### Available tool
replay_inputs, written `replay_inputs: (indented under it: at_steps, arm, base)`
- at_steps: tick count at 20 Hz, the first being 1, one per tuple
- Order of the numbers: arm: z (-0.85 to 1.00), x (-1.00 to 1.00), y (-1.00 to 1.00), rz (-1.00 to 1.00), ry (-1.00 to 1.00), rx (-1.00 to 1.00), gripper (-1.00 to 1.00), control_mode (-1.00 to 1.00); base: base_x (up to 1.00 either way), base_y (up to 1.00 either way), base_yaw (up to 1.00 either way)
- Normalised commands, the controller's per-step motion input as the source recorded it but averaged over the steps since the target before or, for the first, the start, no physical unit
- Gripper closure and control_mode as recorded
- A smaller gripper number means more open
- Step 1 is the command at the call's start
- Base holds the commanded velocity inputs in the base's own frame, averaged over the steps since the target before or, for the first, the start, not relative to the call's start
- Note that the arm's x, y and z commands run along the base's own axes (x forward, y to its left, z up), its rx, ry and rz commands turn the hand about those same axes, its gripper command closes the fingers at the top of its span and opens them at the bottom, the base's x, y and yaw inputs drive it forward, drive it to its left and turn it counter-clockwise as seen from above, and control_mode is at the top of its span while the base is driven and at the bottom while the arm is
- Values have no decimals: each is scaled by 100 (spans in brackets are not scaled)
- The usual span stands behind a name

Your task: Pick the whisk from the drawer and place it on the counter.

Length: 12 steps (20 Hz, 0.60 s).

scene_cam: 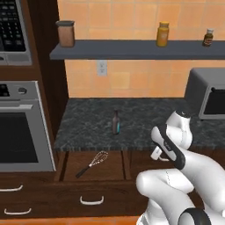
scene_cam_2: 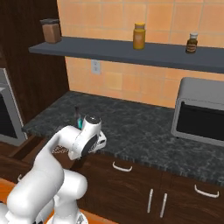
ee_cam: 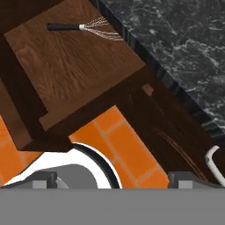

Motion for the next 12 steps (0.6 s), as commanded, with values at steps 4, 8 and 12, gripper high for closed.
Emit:
replay_inputs:
  at_steps: [4,8,12]
  arm:
    - [0,0,0,0,0,0,-100,100]
    - [0,0,0,0,0,0,-100,100]
    - [0,0,0,0,0,0,-100,100]
  base:
    - [4,-70,28]
    - [-8,-59,23]
    - [55,0,26]
